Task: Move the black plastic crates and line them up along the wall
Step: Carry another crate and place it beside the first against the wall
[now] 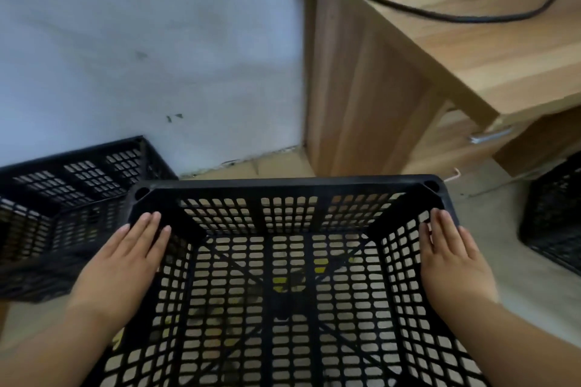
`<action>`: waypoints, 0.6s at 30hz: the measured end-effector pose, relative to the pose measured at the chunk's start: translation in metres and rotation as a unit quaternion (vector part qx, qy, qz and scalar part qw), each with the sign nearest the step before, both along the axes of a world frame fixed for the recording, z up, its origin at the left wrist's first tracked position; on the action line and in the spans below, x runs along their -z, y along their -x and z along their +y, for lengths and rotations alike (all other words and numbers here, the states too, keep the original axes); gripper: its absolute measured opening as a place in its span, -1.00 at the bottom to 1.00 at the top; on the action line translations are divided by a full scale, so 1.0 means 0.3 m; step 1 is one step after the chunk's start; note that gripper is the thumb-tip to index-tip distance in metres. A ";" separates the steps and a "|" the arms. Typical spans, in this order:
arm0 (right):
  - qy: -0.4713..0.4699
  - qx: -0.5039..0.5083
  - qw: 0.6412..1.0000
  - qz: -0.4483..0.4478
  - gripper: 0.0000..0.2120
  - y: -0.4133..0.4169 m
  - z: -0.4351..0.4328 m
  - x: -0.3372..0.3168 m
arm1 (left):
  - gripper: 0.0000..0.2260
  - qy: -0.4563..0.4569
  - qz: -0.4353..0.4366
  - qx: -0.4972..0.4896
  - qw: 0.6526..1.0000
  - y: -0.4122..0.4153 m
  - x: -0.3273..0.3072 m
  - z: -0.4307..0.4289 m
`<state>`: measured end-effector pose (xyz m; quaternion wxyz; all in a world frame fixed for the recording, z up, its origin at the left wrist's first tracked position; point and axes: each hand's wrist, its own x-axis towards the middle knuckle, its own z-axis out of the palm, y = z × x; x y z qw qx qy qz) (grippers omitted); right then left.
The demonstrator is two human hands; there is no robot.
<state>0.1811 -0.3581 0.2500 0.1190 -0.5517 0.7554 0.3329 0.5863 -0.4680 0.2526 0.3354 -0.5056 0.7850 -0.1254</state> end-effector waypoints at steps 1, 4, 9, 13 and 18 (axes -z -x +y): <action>-0.001 -0.002 1.000 0.001 -0.43 -0.035 -0.037 0.004 | -0.37 0.001 -0.002 0.002 1.000 -0.038 0.005 -0.030; 0.003 -0.014 1.000 0.000 -0.42 -0.121 -0.146 0.020 | -0.38 -0.002 -0.015 0.004 1.000 -0.134 0.015 -0.115; 0.007 -0.065 0.998 0.010 -0.49 -0.194 -0.337 0.050 | -0.35 0.003 0.002 -0.014 1.000 -0.233 0.054 -0.251; 0.031 -0.089 0.996 0.010 -0.53 -0.196 -0.502 0.090 | -0.34 -0.006 0.040 -0.019 0.999 -0.262 0.100 -0.368; 0.022 -0.103 0.993 0.046 -0.49 -0.165 -0.754 0.092 | -0.28 0.054 0.142 0.063 0.986 -0.247 0.155 -0.586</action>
